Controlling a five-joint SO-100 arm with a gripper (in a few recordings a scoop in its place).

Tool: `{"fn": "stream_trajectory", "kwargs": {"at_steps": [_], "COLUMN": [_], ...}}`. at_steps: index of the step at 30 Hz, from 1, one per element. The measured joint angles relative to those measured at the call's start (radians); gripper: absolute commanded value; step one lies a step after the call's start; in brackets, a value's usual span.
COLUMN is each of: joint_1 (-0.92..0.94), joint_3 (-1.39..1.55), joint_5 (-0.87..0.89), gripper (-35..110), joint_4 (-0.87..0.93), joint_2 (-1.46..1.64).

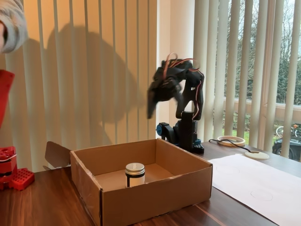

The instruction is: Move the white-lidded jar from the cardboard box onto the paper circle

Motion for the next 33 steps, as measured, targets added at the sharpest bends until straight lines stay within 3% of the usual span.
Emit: {"fn": "stream_trajectory", "kwargs": {"at_steps": [10, 33], "joint_1": [0.071, 0.026], "joint_3": [-0.255, -0.281], "joint_5": [-0.222, -0.339], "gripper": [47, 48], "joint_4": [-0.12, -0.117], "joint_2": [-0.497, -0.712]}}
